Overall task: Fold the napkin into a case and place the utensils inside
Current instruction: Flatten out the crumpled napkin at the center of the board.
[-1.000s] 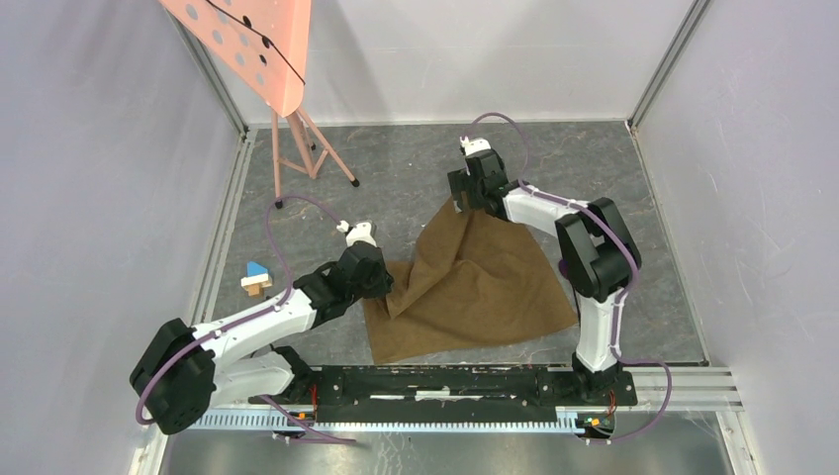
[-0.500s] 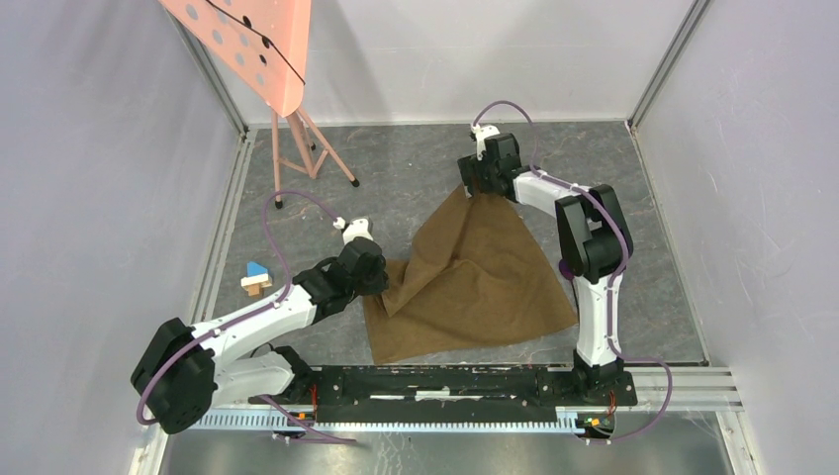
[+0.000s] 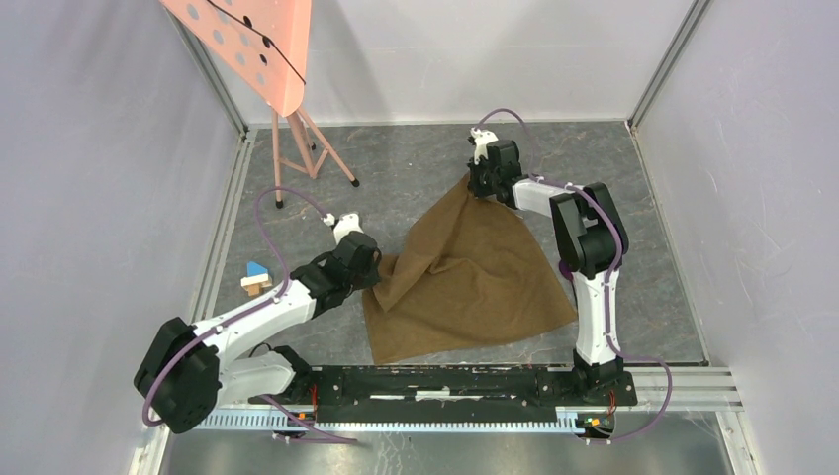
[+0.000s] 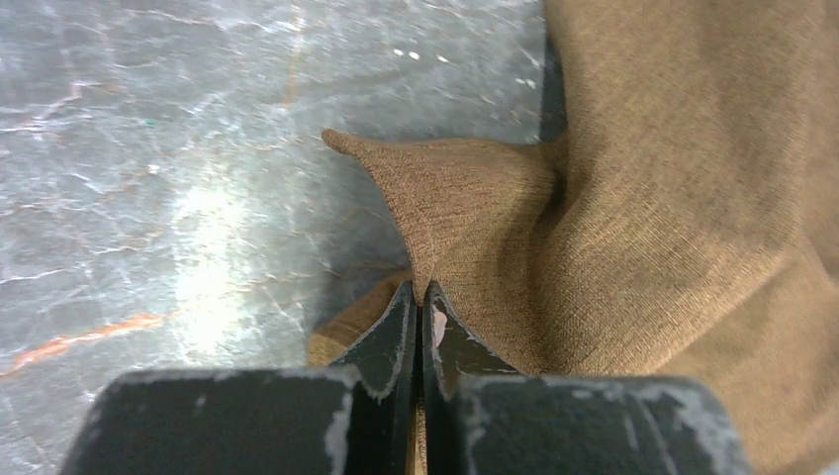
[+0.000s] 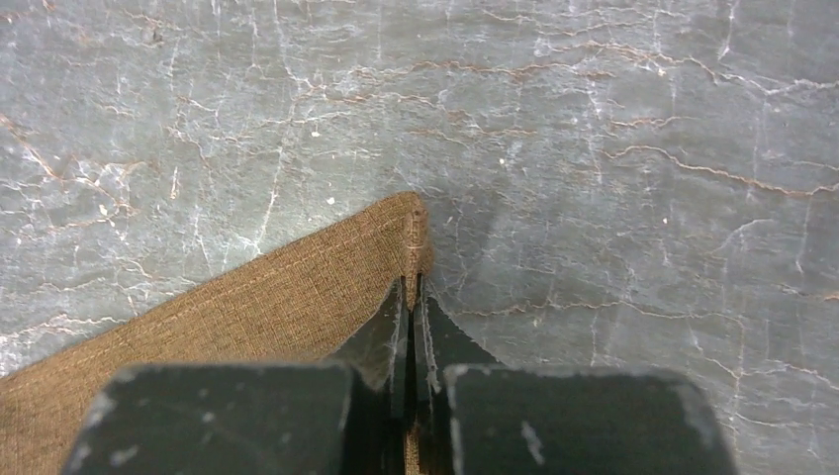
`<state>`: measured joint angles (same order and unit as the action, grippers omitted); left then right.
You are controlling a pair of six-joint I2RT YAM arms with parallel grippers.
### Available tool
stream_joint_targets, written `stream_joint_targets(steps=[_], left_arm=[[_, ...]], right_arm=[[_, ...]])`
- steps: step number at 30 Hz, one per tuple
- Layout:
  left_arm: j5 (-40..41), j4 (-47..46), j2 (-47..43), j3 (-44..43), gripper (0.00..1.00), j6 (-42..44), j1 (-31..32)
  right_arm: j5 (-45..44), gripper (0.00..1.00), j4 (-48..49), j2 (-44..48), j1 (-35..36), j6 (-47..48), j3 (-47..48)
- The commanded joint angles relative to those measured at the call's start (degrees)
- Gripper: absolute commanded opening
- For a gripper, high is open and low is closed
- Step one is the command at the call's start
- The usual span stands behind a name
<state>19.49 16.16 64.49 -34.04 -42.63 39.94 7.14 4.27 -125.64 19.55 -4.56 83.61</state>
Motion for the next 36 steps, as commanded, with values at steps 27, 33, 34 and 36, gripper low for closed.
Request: stream_joint_targets(steps=[27, 33, 34, 36], left_arm=[[14.8, -13.5, 28.4, -28.3, 0.02, 10.7, -19.2], [12.6, -4.7, 34.7, -35.4, 0.45, 10.2, -19.9], [12.1, -4.4, 34.6, -34.6, 0.56, 9.8, -19.9], [10.8, -3.4, 33.7, -32.5, 0.72, 8.6, -20.0]], right_arm=[[-3.3, 0.00, 32.1, 12.1, -10.4, -21.9, -19.5], [-9.4, 0.14, 22.3, 4.9, -10.5, -20.0, -9.1], [-9.1, 0.24, 19.2, 4.6, -10.3, -18.5, -7.5], [-9.7, 0.42, 13.3, 6.2, -10.4, -16.7, -6.8]])
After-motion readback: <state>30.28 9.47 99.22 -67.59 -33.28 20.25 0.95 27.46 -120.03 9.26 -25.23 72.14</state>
